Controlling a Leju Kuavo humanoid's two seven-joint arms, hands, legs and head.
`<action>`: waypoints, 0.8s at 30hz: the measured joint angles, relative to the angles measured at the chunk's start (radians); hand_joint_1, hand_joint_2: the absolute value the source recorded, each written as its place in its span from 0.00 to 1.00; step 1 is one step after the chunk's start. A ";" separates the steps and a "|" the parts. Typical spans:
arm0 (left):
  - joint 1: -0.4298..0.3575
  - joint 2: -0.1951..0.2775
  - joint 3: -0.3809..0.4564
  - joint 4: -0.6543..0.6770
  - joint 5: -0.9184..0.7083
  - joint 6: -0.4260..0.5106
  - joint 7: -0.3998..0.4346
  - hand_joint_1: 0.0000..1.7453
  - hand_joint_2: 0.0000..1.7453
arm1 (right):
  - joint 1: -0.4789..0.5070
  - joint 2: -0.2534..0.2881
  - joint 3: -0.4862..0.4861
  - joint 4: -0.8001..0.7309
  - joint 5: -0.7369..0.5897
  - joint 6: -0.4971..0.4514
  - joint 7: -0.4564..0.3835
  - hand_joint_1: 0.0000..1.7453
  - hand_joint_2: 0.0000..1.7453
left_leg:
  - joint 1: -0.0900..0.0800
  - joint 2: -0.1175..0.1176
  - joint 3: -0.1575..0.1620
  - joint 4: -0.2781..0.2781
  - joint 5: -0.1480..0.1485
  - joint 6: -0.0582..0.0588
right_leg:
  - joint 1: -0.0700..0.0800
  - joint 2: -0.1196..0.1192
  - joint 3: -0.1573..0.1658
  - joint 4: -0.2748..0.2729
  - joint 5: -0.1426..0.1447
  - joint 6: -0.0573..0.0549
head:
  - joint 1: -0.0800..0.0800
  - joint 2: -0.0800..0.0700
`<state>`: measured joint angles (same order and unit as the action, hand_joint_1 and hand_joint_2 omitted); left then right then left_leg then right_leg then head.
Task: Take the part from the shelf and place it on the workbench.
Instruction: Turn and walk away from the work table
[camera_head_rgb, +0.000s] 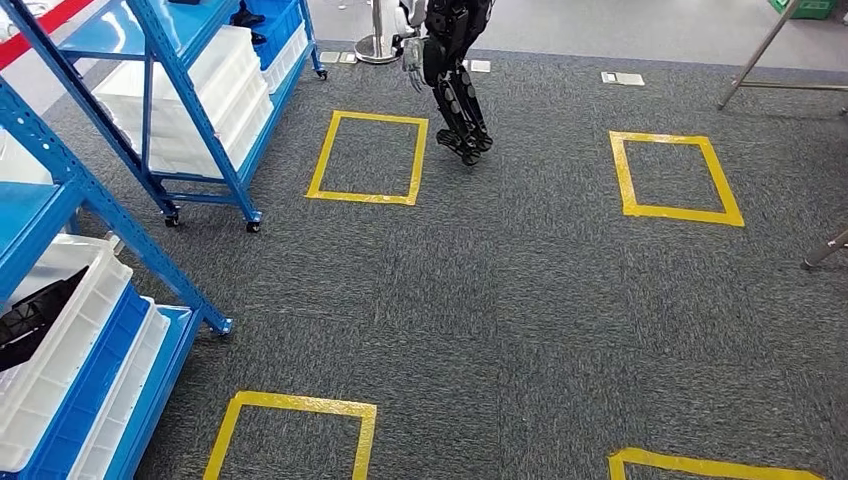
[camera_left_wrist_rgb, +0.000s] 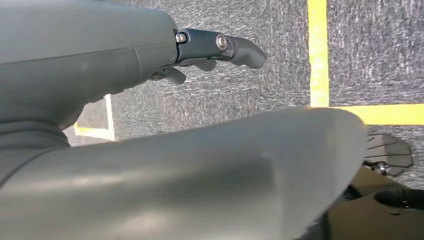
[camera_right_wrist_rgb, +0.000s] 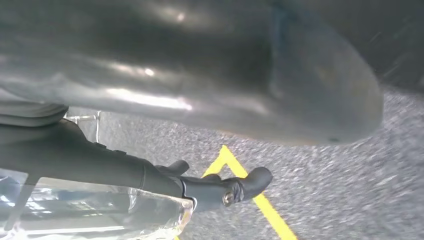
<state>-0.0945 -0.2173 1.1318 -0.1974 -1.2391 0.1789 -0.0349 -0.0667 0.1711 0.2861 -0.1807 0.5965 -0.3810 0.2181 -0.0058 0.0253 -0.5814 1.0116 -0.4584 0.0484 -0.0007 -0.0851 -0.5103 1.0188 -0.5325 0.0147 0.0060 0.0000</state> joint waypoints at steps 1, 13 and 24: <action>-0.001 0.000 -0.005 0.000 -0.007 -0.001 -0.001 0.00 0.00 | -0.001 0.003 0.000 0.000 0.005 0.004 0.000 0.00 0.00 | 0.003 -0.009 0.003 -0.005 0.004 0.005 | 0.000 0.022 -0.014 0.033 -0.018 0.000 | 0.001 0.000; -0.004 0.022 -0.019 0.000 0.017 0.045 -0.013 0.00 0.00 | -0.006 0.004 0.006 0.000 0.060 0.024 0.013 0.00 0.00 | 0.002 -0.133 0.004 -0.002 0.003 -0.012 | -0.017 0.130 -0.029 -0.008 0.040 0.007 | 0.013 0.000; 0.002 0.005 -0.009 0.001 0.023 0.023 0.080 0.00 0.00 | -0.009 -0.007 0.040 0.000 0.116 0.041 0.047 0.00 0.00 | 0.023 0.000 -0.057 0.120 -0.038 -0.044 | -0.011 0.022 -0.016 -0.016 0.033 -0.029 | 0.002 0.000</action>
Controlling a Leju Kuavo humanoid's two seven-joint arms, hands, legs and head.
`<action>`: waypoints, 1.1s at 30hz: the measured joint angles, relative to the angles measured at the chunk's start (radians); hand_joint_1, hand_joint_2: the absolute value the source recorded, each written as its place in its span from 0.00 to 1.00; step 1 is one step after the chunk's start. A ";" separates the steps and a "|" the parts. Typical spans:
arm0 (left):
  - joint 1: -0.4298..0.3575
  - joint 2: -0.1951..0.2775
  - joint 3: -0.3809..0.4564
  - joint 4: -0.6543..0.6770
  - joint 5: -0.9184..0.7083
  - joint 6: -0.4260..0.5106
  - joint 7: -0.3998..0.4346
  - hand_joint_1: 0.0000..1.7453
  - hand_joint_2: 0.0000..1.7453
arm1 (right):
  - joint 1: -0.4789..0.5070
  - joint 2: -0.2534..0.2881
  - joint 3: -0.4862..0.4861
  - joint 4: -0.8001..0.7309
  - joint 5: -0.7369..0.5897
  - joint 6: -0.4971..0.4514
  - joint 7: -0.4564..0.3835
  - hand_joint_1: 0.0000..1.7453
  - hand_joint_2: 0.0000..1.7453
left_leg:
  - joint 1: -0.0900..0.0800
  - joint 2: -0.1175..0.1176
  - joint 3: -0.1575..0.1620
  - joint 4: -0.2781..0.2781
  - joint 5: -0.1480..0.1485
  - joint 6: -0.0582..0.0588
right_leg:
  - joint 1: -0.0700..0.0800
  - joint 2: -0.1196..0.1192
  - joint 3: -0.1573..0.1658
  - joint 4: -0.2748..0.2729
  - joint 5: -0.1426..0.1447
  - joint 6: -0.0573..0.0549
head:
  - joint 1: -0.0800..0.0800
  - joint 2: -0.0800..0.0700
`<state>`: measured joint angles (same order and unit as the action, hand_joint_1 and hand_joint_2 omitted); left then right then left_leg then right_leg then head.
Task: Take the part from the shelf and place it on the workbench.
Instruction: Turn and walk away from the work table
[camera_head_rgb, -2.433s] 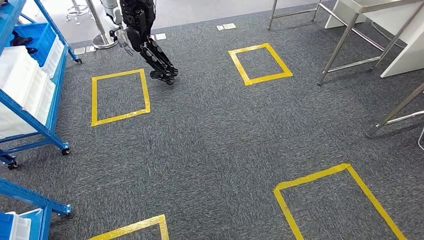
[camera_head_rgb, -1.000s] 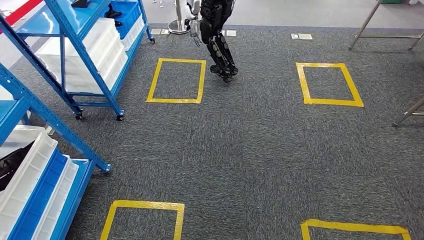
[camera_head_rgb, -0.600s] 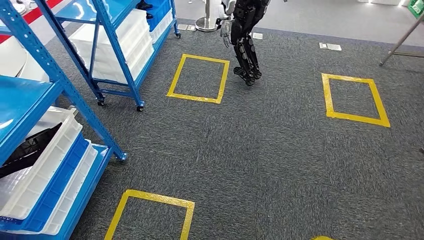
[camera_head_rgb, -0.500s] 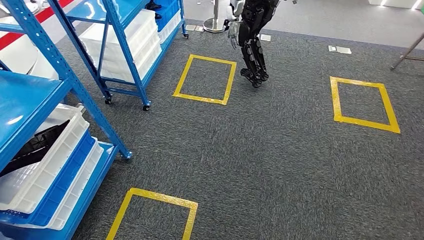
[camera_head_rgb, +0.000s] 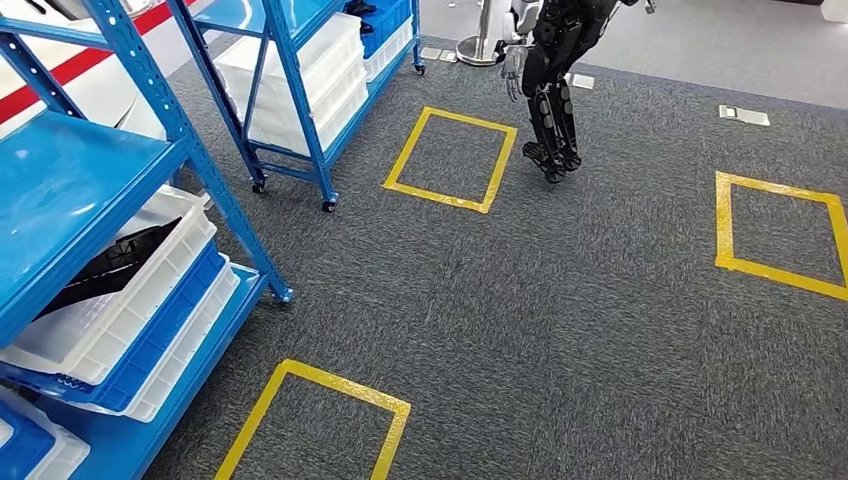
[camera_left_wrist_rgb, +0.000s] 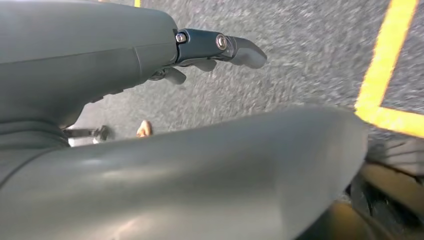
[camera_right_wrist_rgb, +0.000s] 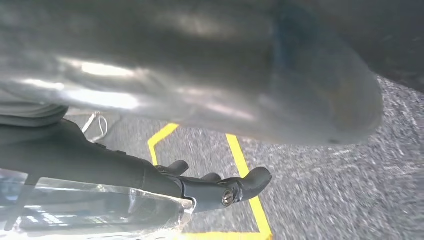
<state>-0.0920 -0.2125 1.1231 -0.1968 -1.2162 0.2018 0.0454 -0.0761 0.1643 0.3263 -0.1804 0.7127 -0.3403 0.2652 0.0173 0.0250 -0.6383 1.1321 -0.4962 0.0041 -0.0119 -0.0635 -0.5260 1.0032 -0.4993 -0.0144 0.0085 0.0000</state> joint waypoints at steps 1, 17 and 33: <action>0.000 -0.002 0.000 0.000 -0.001 0.001 0.003 0.00 0.00 | 0.000 0.000 0.002 0.000 0.001 0.000 0.000 0.00 0.00 | -0.003 0.015 0.032 -0.059 0.020 0.004 | 0.003 -0.007 0.003 0.000 -0.003 0.004 | 0.001 0.000; 0.001 -0.010 0.000 -0.001 0.005 0.024 -0.035 0.00 0.00 | 0.002 0.000 0.014 0.000 0.022 -0.025 -0.008 0.00 0.00 | -0.013 -0.115 0.074 -0.126 0.036 0.034 | -0.017 0.103 -0.034 0.035 0.002 0.063 | 0.016 0.000; 0.003 -0.004 0.007 -0.002 0.006 0.018 -0.041 0.00 0.00 | 0.002 0.022 0.019 0.000 0.037 -0.035 0.002 0.00 0.00 | -0.029 0.038 0.064 -0.101 0.018 0.039 | 0.013 -0.022 -0.009 0.011 -0.003 0.004 | -0.001 0.000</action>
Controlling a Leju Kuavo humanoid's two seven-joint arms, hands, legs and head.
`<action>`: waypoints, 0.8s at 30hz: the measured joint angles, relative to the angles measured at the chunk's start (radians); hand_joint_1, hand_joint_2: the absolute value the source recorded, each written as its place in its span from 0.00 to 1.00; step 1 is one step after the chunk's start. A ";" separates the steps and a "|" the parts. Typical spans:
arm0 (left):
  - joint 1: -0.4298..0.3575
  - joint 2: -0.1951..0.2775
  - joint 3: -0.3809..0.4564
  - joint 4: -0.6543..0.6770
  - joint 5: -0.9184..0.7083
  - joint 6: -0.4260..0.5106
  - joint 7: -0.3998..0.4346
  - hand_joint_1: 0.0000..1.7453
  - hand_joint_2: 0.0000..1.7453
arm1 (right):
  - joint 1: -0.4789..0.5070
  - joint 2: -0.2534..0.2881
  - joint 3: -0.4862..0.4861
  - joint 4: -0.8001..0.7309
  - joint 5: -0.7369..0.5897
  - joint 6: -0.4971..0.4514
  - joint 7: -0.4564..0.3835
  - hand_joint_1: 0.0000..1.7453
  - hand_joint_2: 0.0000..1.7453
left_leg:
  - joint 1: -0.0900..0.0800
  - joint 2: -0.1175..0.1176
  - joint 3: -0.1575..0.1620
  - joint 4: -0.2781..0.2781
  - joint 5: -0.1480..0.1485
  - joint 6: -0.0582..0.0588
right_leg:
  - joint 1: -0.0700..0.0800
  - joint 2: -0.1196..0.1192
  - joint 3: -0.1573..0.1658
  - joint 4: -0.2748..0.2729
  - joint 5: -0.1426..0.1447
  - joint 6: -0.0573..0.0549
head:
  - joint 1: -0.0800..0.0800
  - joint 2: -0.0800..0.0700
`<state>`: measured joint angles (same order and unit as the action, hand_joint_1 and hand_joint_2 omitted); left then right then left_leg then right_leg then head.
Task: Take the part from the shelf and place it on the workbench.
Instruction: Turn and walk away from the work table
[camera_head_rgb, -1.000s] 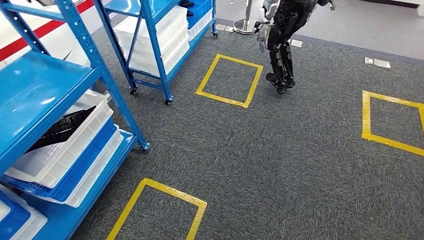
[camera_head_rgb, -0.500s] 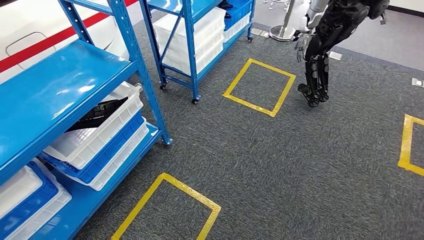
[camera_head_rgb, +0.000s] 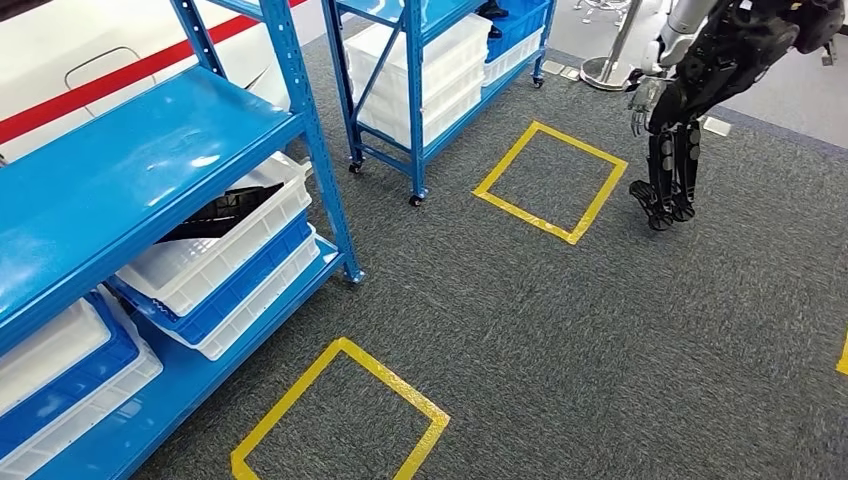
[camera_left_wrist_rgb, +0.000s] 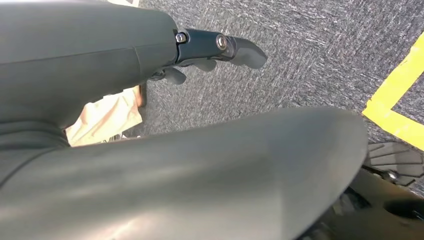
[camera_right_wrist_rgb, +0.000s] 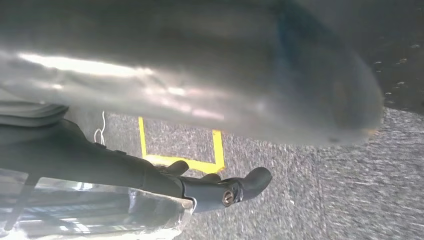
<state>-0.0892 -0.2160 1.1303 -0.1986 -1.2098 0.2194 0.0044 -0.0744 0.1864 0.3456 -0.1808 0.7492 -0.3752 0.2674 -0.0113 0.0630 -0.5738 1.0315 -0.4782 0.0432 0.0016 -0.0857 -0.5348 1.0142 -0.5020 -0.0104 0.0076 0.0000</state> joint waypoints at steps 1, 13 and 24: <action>-0.001 0.001 0.000 0.000 -0.001 0.000 0.001 0.00 0.00 | 0.000 0.001 0.000 0.000 -0.001 -0.001 0.000 0.00 0.00 | -0.004 0.000 0.001 -0.008 -0.003 0.003 | 0.002 -0.009 0.001 -0.001 -0.001 0.003 | 0.000 0.000; 0.003 0.002 0.003 0.000 -0.002 -0.006 0.002 0.00 0.00 | 0.007 -0.008 -0.002 -0.001 -0.002 -0.002 0.000 0.00 0.00 | 0.018 -0.133 0.020 -0.033 0.015 0.007 | -0.031 0.105 -0.057 0.105 -0.030 0.059 | 0.014 0.000; 0.004 0.003 0.007 0.000 0.011 -0.010 -0.022 0.00 0.00 | 0.005 -0.003 -0.002 -0.001 0.018 0.002 0.006 0.00 0.00 | 0.025 -0.072 -0.123 0.246 -0.118 -0.037 | -0.024 0.058 -0.002 0.002 0.002 0.009 | -0.003 0.000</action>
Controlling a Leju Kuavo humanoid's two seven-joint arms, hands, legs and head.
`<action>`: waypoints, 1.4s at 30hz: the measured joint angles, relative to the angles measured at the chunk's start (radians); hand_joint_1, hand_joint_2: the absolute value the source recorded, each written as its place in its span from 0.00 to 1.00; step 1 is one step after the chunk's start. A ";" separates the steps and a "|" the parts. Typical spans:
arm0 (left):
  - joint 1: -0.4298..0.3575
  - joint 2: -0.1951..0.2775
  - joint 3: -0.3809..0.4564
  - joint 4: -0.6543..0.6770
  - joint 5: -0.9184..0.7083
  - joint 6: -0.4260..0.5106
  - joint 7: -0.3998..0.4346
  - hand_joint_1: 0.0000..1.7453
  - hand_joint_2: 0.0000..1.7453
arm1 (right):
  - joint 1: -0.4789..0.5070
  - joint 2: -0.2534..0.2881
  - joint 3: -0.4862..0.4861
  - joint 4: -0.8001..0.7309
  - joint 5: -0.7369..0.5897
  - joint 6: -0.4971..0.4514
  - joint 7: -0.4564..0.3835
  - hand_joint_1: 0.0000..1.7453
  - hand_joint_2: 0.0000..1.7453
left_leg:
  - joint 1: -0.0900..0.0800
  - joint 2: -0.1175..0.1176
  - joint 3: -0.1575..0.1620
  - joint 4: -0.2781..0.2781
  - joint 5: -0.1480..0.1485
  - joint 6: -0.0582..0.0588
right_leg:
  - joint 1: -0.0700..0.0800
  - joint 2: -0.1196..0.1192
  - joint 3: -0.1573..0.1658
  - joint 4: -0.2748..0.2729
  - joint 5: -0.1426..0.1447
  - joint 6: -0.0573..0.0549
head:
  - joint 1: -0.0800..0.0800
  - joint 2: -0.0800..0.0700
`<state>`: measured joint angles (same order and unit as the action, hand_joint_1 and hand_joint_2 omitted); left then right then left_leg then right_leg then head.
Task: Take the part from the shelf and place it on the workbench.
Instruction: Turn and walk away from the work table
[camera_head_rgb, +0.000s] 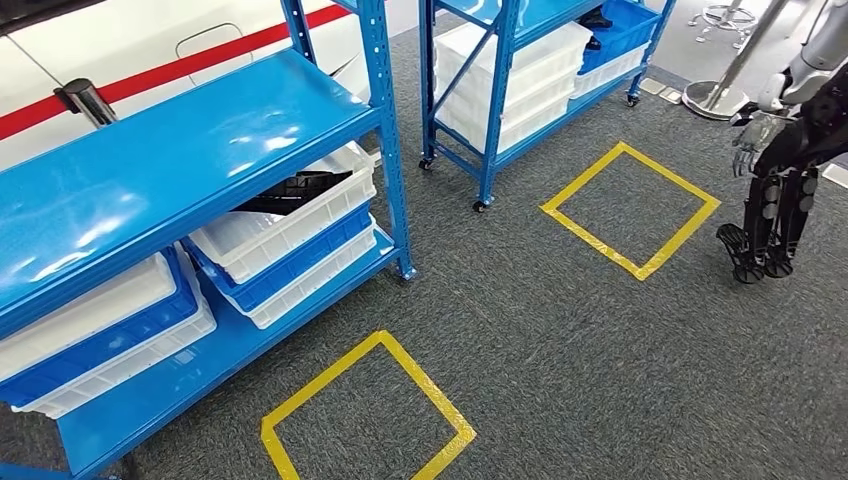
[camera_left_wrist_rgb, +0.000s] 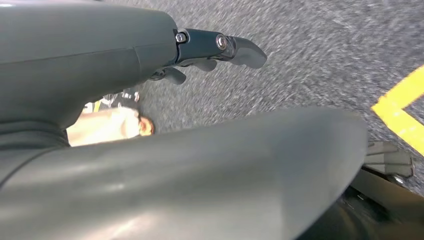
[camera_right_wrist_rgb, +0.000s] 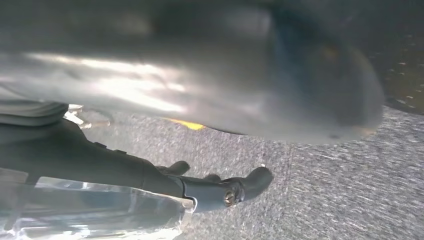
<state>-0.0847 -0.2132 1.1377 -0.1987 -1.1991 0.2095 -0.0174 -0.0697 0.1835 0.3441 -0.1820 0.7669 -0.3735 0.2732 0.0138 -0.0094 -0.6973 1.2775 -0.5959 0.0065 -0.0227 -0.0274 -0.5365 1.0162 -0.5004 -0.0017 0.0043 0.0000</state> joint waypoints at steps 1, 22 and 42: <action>0.001 0.000 0.000 0.000 0.002 0.000 0.000 0.00 0.00 | 0.000 0.000 0.000 0.000 0.001 0.000 0.002 0.00 0.00 | 0.000 0.002 -0.014 0.020 0.004 0.001 | 0.003 -0.011 0.001 0.000 -0.002 -0.002 | 0.000 0.000; 0.000 0.000 0.001 0.000 0.001 -0.005 0.012 0.00 0.00 | -0.012 -0.003 0.000 -0.002 0.005 0.017 0.013 0.00 0.00 | -0.012 -0.083 0.133 -0.269 0.131 0.028 | -0.011 0.071 -0.013 0.007 0.005 0.051 | 0.014 0.000; -0.002 0.002 0.000 0.000 -0.014 -0.007 0.007 0.00 0.00 | -0.008 0.002 -0.004 -0.003 0.000 0.005 -0.002 0.00 0.00 | -0.011 0.025 0.125 -0.279 0.141 0.047 | 0.016 -0.035 0.011 0.028 -0.041 0.018 | -0.001 0.000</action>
<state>-0.0866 -0.2111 1.1381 -0.1987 -1.2135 0.2022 -0.0105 -0.0780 0.1859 0.3399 -0.1848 0.7665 -0.3684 0.2709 0.0024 0.0156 -0.5721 0.9986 -0.4545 0.0531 -0.0071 -0.0628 -0.5256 1.0442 -0.5415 0.0162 0.0031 0.0000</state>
